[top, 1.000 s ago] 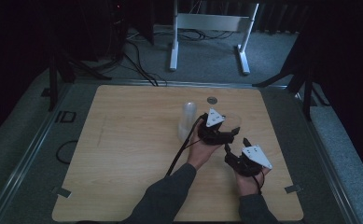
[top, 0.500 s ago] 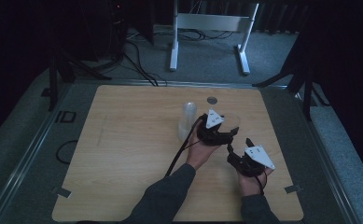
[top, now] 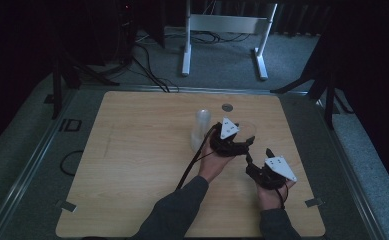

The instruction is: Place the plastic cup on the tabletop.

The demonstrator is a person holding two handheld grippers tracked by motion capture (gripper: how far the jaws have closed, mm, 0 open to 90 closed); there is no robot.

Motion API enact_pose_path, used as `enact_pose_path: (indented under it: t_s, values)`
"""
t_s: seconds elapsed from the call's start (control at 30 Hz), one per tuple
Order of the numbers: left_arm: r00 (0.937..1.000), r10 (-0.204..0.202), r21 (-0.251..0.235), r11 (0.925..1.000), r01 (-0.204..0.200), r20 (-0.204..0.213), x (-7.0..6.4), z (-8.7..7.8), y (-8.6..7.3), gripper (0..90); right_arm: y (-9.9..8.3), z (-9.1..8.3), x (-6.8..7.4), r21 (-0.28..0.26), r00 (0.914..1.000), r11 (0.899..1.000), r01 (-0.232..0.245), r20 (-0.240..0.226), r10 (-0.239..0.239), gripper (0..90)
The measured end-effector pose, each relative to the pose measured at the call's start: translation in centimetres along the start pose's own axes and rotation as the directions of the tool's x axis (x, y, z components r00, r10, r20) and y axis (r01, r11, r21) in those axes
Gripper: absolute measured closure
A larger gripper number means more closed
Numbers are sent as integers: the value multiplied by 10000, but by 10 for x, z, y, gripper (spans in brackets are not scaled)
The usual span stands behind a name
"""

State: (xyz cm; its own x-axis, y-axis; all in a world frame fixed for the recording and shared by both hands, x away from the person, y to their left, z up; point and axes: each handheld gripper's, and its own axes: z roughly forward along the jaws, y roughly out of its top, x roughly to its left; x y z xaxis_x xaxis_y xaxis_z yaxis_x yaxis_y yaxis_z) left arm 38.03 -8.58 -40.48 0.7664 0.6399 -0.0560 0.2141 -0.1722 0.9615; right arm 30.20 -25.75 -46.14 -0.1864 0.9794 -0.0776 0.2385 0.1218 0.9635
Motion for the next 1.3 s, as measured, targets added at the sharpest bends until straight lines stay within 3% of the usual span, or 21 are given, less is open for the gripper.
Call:
enact_pose_path:
  t_s: [0.9,1.3]
  values:
    - [9993,274,-69,9996,-276,-253,2,-11,-7,292,-2,-1,-8,45,9995,9998,-208,242,207,283]
    - [9991,207,-108,9997,-212,-373,4,-14,-15,293,-2,0,-9,49,9993,9997,-243,278,242,283]
